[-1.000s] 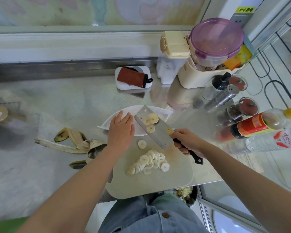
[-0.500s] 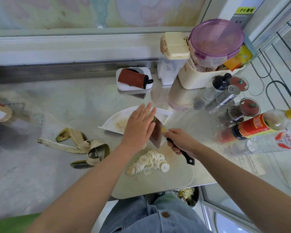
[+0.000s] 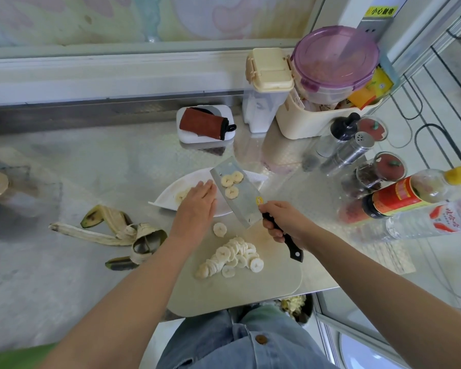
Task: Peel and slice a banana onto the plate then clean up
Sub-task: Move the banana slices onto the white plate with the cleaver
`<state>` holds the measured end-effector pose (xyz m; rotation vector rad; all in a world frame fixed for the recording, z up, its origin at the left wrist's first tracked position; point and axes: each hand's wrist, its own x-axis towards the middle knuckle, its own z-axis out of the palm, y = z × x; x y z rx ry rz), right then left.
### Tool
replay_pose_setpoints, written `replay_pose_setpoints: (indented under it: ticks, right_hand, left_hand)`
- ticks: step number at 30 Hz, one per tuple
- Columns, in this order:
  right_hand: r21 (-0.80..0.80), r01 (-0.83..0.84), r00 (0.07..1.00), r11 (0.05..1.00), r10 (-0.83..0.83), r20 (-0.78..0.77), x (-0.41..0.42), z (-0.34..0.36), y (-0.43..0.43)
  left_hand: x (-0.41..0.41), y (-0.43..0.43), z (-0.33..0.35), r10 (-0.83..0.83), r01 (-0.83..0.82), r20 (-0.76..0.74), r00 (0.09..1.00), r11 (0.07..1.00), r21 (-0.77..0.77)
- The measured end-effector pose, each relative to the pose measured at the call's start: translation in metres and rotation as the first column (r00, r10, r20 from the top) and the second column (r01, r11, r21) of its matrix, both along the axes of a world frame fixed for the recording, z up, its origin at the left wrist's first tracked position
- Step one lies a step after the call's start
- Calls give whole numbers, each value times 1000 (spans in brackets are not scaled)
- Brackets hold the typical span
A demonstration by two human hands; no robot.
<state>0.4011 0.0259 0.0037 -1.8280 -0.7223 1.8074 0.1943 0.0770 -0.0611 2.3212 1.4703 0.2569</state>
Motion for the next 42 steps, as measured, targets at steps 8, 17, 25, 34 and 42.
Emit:
replay_pose_setpoints:
  ticks: [8, 17, 25, 34, 42]
  right_hand:
    - [28, -124, 991, 992, 123, 45, -4, -3, 2]
    - [37, -112, 994, 993, 112, 10, -5, -2, 2]
    - [37, -37, 998, 999, 35, 43, 2, -1, 0]
    - [33, -86, 996, 996, 85, 33, 4, -3, -4]
    - [47, -11, 1000, 999, 11, -1, -6, -3, 0]
  left_hand:
    - [23, 10, 15, -160, 155, 104, 982, 986, 53]
    - [11, 5, 10, -177, 174, 45, 983, 982, 69]
    - [-5, 11, 7, -46, 56, -179, 983, 997, 54]
    - [-3, 15, 3, -37, 43, -280, 959, 999, 14]
    - [-5, 6, 5, 65, -76, -303, 951, 997, -25]
